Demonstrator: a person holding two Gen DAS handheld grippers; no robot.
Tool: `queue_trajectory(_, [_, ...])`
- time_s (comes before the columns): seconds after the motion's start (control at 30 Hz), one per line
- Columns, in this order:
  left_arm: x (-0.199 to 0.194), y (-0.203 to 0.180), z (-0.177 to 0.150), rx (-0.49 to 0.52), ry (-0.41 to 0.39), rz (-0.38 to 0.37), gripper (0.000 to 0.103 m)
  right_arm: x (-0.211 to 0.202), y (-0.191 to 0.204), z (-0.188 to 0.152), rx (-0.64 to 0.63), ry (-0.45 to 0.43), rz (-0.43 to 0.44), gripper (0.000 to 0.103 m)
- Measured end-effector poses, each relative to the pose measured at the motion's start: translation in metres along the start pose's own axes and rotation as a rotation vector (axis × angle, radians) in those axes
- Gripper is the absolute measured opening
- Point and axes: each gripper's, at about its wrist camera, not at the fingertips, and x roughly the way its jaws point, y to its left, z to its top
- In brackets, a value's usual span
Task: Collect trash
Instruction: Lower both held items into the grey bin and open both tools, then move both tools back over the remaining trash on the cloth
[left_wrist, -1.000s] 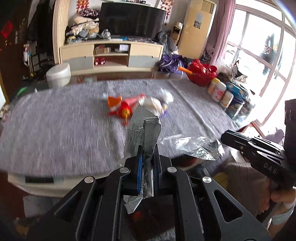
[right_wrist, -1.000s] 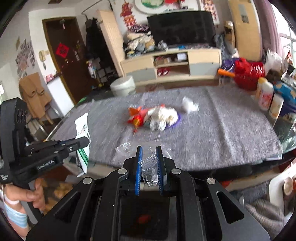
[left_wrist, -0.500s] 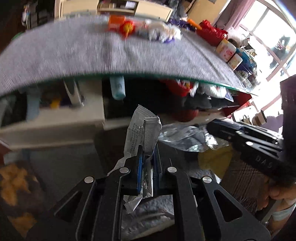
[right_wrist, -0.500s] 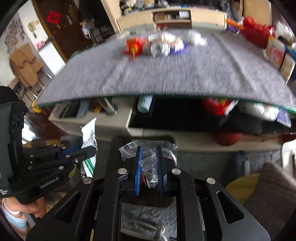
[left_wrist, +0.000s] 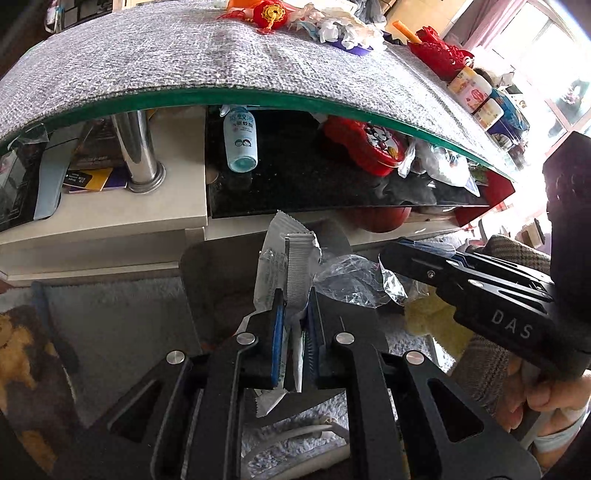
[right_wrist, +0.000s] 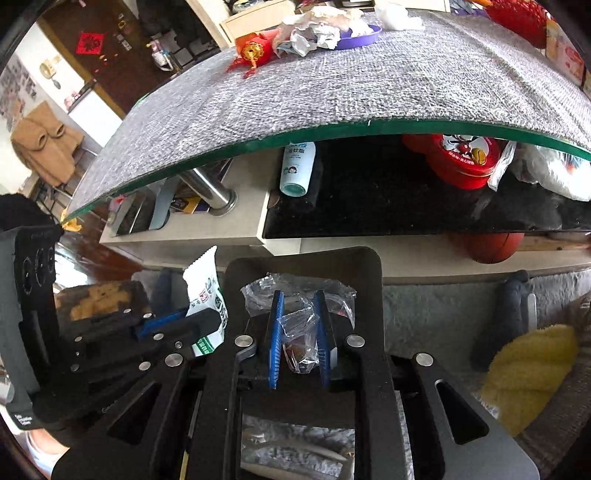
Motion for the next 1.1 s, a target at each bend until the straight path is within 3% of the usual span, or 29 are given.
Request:
queue_trajectory(0.03, [0.0,0.001,0.001,-0.002,-0.002,0.002,0.017,0.0,-0.001,0.001,0.003,-0.001,-0.004,0.021])
queue_trajectory(0.1, [-0.002,0.002,0.001,-0.007,-0.01,0.01,0.034,0.0,-0.004,0.003,0.015,-0.008,-0.009,0.049])
queue_trajectory(0.17, [-0.004,0.003,0.003,-0.005,-0.023,0.033,0.051,-0.003,-0.007,0.005,0.027,-0.027,-0.022,0.061])
queue_trajectory(0.23, [-0.007,0.003,0.004,-0.002,-0.035,0.054,0.063,-0.007,-0.01,0.008,0.037,-0.042,-0.03,0.062])
queue_trajectory(0.3, [-0.012,0.004,0.007,-0.003,-0.05,0.075,0.073,-0.013,-0.013,0.012,0.044,-0.068,-0.056,0.075])
queue_trajectory(0.37, [-0.018,0.004,0.011,-0.006,-0.066,0.096,0.087,-0.022,-0.015,0.018,0.041,-0.102,-0.086,0.083])
queue_trajectory(0.43, [-0.023,0.004,0.015,-0.01,-0.078,0.111,0.095,-0.031,-0.017,0.025,0.05,-0.128,-0.095,0.088])
queue_trajectory(0.5, [-0.029,0.003,0.022,-0.008,-0.084,0.118,0.095,-0.042,-0.019,0.033,0.06,-0.15,-0.104,0.097])
queue_trajectory(0.8, [-0.079,0.007,0.075,-0.047,-0.213,0.147,0.095,-0.097,-0.023,0.091,0.049,-0.333,-0.156,0.099])
queue_trajectory(1.1, [-0.09,0.013,0.136,-0.059,-0.272,0.181,0.095,-0.092,-0.025,0.149,0.023,-0.379,-0.156,0.099])
